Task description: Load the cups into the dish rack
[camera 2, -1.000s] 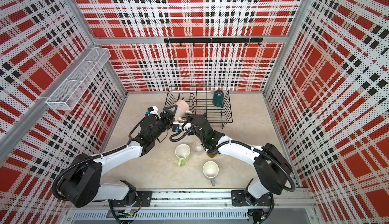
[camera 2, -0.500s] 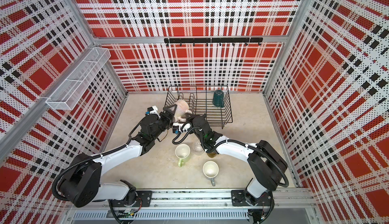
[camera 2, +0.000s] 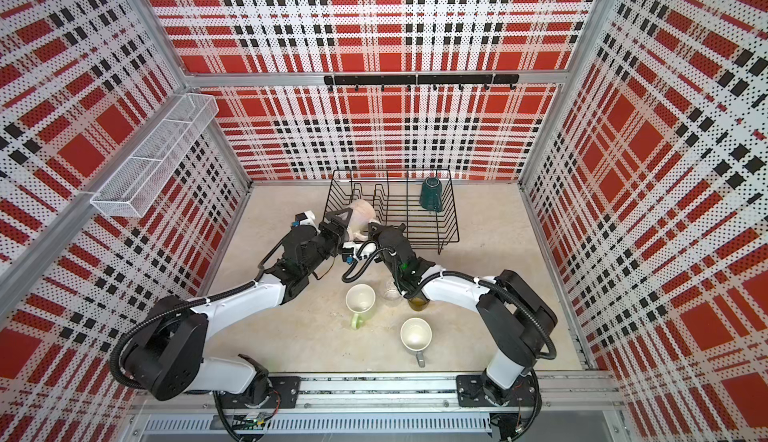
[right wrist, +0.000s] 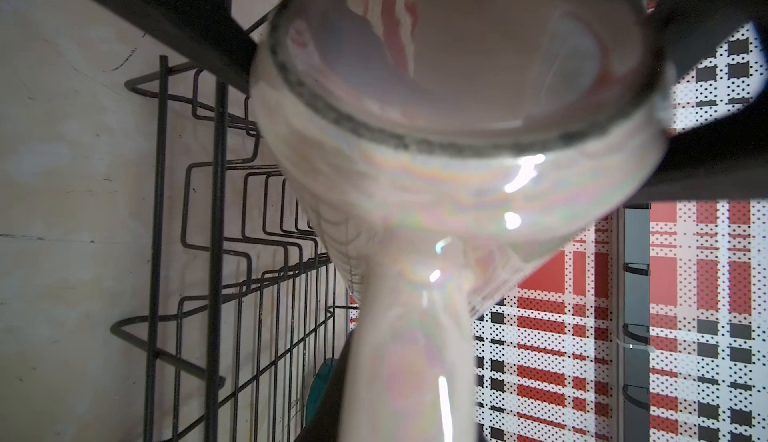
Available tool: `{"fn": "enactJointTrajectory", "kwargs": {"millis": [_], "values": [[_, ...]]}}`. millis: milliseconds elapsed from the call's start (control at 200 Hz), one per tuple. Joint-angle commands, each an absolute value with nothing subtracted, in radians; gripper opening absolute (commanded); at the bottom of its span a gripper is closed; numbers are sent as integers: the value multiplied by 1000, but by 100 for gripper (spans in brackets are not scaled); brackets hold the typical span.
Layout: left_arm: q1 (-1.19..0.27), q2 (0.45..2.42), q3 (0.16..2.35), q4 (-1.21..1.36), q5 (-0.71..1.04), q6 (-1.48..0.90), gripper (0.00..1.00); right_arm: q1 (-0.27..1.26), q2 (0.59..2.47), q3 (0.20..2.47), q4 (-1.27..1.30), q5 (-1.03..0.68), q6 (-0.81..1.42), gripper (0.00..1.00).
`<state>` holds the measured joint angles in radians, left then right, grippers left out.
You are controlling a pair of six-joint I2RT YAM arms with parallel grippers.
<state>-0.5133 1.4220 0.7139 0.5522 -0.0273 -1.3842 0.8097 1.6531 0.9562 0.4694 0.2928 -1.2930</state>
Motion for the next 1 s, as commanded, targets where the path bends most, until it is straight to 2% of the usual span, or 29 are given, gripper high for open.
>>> {"fn": "enactJointTrajectory", "kwargs": {"millis": [0,50,266,346,476,541,666,722,817,907,997], "values": [[-531,1418,798,733,12,-1412,32,796,1668,988,496,278,-1277,0],[-531,1426,804,740,18,-1413,42,786,1664,985,504,270,-1262,0],[-528,1464,820,758,37,-1417,55,718,1618,966,513,181,-1114,0],[-521,1478,821,765,41,-1422,62,702,1609,957,506,174,-1108,0],[-514,1488,820,771,40,-1418,66,685,1606,950,492,167,-1099,0],[-509,1494,820,774,39,-1417,72,678,1608,946,490,162,-1095,0],[-503,1505,822,789,42,-1412,79,671,1616,943,490,159,-1095,0],[-499,1513,823,797,45,-1411,86,667,1620,943,494,154,-1092,0],[-498,1533,829,826,65,-1402,88,664,1628,946,492,155,-1095,0],[-498,1558,840,847,92,-1404,100,659,1636,946,505,162,-1097,0],[-497,1583,853,878,120,-1405,98,651,1643,946,514,162,-1096,0]]}}
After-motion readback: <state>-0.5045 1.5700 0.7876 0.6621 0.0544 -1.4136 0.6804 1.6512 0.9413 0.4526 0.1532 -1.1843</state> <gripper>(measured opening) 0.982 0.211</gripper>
